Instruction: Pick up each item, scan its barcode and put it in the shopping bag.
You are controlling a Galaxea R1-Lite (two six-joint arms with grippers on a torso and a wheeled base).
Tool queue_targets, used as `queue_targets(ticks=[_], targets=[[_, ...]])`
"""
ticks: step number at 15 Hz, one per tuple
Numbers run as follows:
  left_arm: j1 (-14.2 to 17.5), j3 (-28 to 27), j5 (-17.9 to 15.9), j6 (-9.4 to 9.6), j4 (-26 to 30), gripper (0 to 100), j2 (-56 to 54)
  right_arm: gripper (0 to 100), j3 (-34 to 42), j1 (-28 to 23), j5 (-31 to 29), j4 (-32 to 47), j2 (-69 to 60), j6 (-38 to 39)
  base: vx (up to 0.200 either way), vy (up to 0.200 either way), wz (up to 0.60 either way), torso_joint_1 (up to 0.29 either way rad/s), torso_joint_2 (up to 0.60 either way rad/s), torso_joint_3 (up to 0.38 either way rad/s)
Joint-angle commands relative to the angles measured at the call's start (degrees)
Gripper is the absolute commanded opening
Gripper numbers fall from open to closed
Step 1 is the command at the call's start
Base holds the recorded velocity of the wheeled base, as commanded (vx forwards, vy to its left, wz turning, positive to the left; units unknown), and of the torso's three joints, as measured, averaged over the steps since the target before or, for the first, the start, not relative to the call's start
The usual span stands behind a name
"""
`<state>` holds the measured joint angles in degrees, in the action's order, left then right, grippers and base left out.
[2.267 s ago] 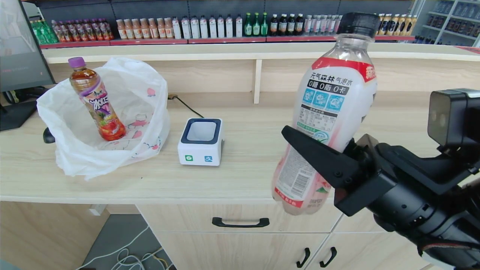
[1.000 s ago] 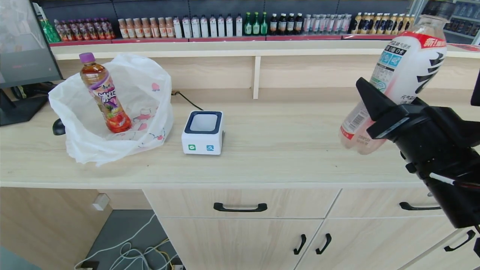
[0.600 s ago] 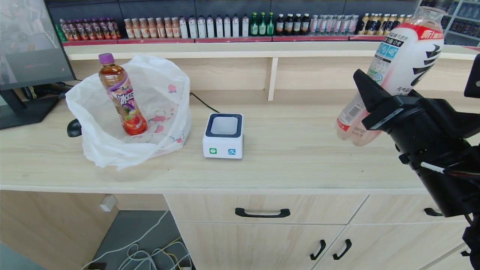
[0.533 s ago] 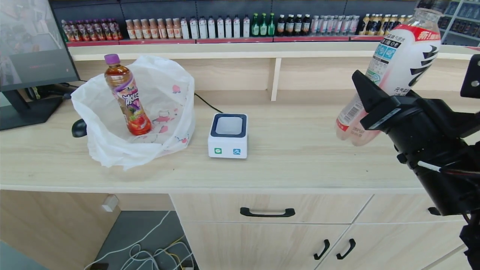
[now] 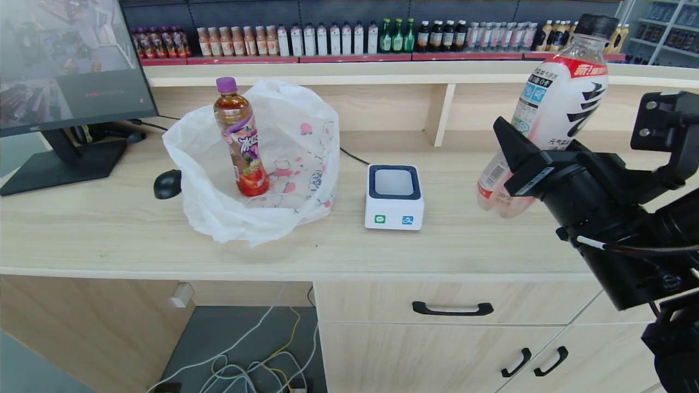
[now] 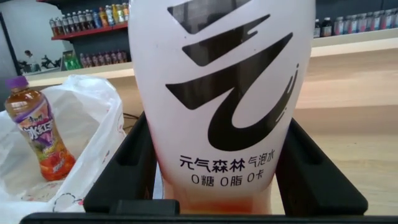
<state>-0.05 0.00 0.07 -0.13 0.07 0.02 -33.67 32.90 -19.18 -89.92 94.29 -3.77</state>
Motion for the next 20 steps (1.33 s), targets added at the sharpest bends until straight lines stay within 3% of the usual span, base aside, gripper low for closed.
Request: queue_targets(ticks=[1,3,6,9,19,20], targets=[[0.0,0.0,0.0,-0.04,0.0,100,0.0,0,-0.3,0.1,0.0,-0.1,0.9,0.1,0.0,0.2,0.0,0.002,0.0,-0.007],[0.0,0.0,0.0,0.13,0.0,100,0.0,0,-0.1,0.1,0.4,-0.1,1.0,0.3,0.0,0.2,0.0,0.005,0.0,0.005],[0.0,0.0,0.0,0.13,0.0,100,0.0,0,4.4,0.0,0.3,-0.1,0.7,0.8,0.0,0.0,0.0,0.0,0.0,0.0],[0.0,0.0,0.0,0.13,0.0,100,0.0,0,3.5,-2.0,1.5,-0.1,1.1,0.3,0.0,0.0,0.0,0.0,0.0,0.0],[0.0,0.0,0.0,0.13,0.0,100,0.0,0,-7.1,-3.4,1.9,-0.1,9.1,-19.2,0.0,0.0,0.0,0.0,0.0,0.0],[0.0,0.0,0.0,0.13,0.0,100,0.0,0,-8.9,-3.9,4.6,-0.1,10.4,-23.0,0.0,0.0,0.0,0.0,0.0,0.0]])
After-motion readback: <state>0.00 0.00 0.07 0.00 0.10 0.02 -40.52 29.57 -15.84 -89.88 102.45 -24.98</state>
